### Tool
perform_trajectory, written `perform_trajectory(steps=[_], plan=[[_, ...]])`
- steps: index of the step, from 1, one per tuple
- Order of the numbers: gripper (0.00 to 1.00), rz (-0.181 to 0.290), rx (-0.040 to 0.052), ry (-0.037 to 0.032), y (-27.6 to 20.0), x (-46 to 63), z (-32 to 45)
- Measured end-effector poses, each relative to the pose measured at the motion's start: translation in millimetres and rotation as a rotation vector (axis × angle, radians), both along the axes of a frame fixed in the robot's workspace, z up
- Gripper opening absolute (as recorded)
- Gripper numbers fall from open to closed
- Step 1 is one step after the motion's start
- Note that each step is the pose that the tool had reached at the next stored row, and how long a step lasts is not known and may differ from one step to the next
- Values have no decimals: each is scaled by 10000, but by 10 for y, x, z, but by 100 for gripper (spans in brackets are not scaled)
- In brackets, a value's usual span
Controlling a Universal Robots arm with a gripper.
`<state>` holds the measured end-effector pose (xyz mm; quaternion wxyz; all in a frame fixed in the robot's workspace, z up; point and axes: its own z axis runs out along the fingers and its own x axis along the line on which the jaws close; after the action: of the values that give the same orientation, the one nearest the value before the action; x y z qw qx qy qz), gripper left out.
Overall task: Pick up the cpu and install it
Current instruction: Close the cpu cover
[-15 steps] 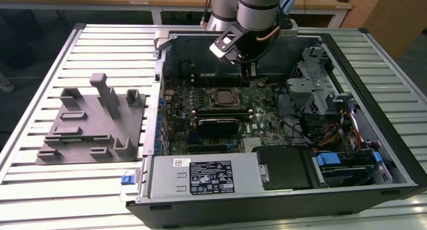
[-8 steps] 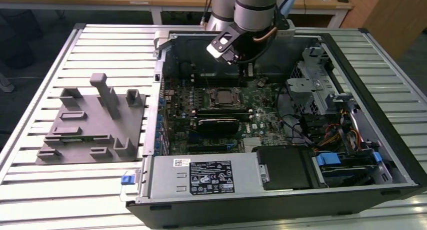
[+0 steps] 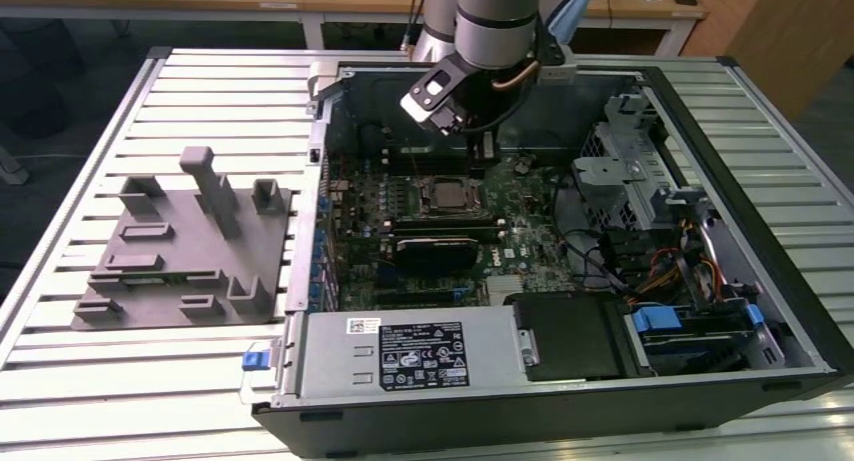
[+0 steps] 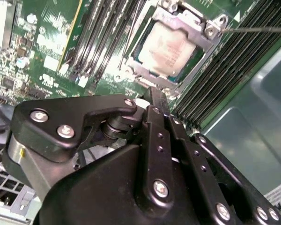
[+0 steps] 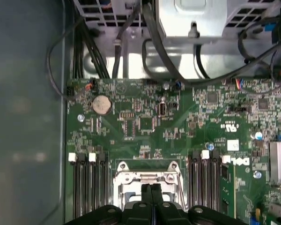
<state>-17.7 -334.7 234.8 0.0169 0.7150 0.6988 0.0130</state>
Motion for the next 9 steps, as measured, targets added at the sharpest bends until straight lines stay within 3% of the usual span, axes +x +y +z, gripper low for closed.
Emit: perform_trajectory(steps=[9], plan=[[11,-5,-15,39,-9,-148,-83]])
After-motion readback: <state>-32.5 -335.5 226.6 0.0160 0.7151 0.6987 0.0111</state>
